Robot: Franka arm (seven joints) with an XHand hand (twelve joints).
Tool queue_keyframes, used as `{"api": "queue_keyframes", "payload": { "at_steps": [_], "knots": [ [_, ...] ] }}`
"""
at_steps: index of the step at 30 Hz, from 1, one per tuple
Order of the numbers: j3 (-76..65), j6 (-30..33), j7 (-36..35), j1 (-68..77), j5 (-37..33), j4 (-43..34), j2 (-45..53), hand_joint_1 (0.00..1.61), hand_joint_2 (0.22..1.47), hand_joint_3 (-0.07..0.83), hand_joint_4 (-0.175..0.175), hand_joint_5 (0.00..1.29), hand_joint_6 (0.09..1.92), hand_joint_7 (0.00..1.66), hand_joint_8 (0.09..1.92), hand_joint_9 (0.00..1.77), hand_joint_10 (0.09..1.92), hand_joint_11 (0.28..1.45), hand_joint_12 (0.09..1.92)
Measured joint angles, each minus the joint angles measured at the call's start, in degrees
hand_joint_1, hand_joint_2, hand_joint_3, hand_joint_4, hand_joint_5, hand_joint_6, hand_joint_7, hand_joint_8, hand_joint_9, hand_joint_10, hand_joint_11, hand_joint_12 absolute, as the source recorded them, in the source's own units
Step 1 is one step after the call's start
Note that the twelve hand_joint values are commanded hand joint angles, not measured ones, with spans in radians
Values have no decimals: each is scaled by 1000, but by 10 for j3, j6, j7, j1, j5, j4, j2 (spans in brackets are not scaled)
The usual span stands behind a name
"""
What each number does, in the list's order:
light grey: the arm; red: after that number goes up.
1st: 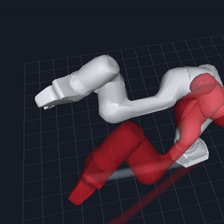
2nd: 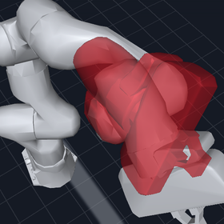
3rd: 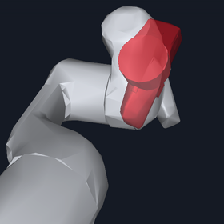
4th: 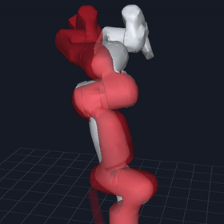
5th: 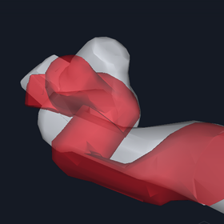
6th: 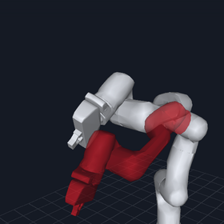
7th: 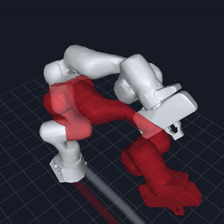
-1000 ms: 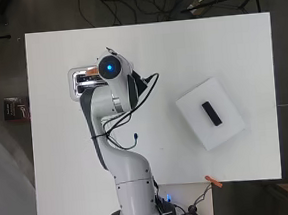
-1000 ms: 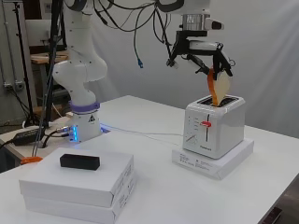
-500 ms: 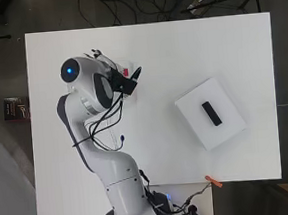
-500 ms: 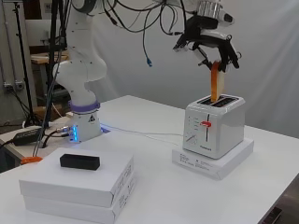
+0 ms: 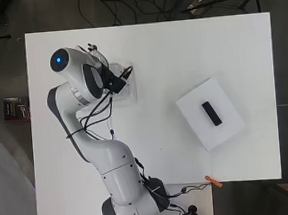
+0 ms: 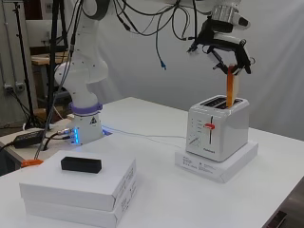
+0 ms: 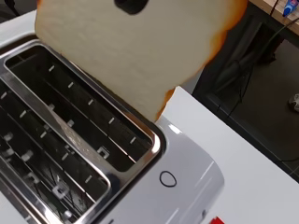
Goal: Teleoperate dual arm-hand system to toast a bread
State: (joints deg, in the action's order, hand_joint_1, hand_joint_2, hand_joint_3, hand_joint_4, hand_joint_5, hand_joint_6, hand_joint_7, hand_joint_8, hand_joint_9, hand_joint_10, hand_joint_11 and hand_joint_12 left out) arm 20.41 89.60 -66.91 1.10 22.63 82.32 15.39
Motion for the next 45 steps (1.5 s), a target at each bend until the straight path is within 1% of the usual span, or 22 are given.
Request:
{"api": "queue_keyframes", "payload": {
  "at_steps": [4, 8, 9, 11, 12, 13, 15, 17, 19, 22, 25, 29, 30, 32, 33, 34, 35, 37, 38, 40, 42, 45],
  "knots": [
    [-10, 5, 24, -1, -58, 7, -8, 1362, 1131, 0, -175, 747, 1395, 978, 819, 1042, 930, 837, 87],
    [-14, 1, 56, 0, -58, 9, -8, 1363, 1135, 0, -175, 715, 1391, 971, 818, 1062, 951, 916, 87],
    [-14, 0, 65, 1, -52, 10, -8, 1364, 1134, -1, -175, 710, 1377, 978, 801, 1072, 955, 909, 162],
    [-17, 0, 88, 2, -48, 15, -10, 1379, 1094, -1, -175, 761, 1265, 1092, 632, 1178, 844, 784, 650],
    [-22, 2, 98, 1, -50, 18, -14, 1330, 1103, -2, -160, 778, 1248, 1132, 633, 1236, 654, 729, 860],
    [-28, 4, 104, 0, -55, 21, -18, 1290, 1115, 0, -147, 781, 1249, 1146, 668, 1302, 460, 695, 1008],
    [-39, 12, 111, -2, -67, 31, -26, 1250, 1132, -2, -134, 778, 1252, 1145, 731, 1406, 191, 667, 1138],
    [-56, 33, 125, -4, -88, 55, -39, 1243, 1136, -1, -139, 774, 1240, 1143, 765, 1448, 90, 659, 1169],
    [-67, 49, 130, -5, -96, 77, -52, 1241, 1137, 0, -142, 773, 1235, 1141, 780, 1460, 87, 651, 1154],
    [-77, 58, 130, -6, -100, 92, -69, 1237, 1137, 0, -128, 779, 1242, 1141, 770, 1460, 87, 643, 1075],
    [-81, 60, 131, -7, -99, 88, -70, 1240, 1133, -1, -134, 785, 1227, 1151, 760, 1466, 87, 647, 1039],
    [-93, 36, 133, -8, -129, 68, -64, 1241, 1126, 0, -127, 802, 1198, 1161, 746, 1460, 87, 640, 967],
    [-95, 34, 132, -9, -134, 58, -60, 1239, 1123, -1, -115, 813, 1188, 1166, 731, 1455, 87, 640, 943],
    [-100, 30, 130, -10, -144, 40, -61, 1332, 1094, 3, -153, 823, 1142, 1128, 670, 1261, 575, 640, 899],
    [-103, 29, 129, -10, -149, 39, -64, 1355, 1091, 2, -164, 817, 1144, 1109, 669, 1202, 740, 638, 888],
    [-106, 28, 128, -11, -153, 44, -67, 1367, 1092, 1, -170, 809, 1149, 1093, 682, 1166, 835, 637, 878],
    [-110, 27, 128, -11, -159, 54, -71, 1373, 1093, 1, -173, 803, 1152, 1082, 695, 1148, 882, 634, 870],
    [-118, 26, 127, -12, -171, 84, -80, 1377, 1094, 0, -175, 797, 1156, 1074, 709, 1133, 916, 626, 858],
    [-122, 27, 125, -13, -176, 98, -85, 1378, 1090, 0, -175, 808, 1161, 1080, 692, 1140, 896, 624, 813],
    [-129, 29, 116, -14, -182, 114, -94, 1379, 1082, -1, -175, 847, 1178, 1087, 661, 1148, 836, 642, 617],
    [-133, 37, 95, -14, -184, 129, -107, 1372, 1092, 1, -175, 868, 1242, 1036, 720, 1112, 823, 678, 369],
    [-133, 40, 81, -13, -185, 153, -124, 1367, 1102, 0, -175, 878, 1282, 996, 771, 1084, 826, 728, 178]
  ]
}}
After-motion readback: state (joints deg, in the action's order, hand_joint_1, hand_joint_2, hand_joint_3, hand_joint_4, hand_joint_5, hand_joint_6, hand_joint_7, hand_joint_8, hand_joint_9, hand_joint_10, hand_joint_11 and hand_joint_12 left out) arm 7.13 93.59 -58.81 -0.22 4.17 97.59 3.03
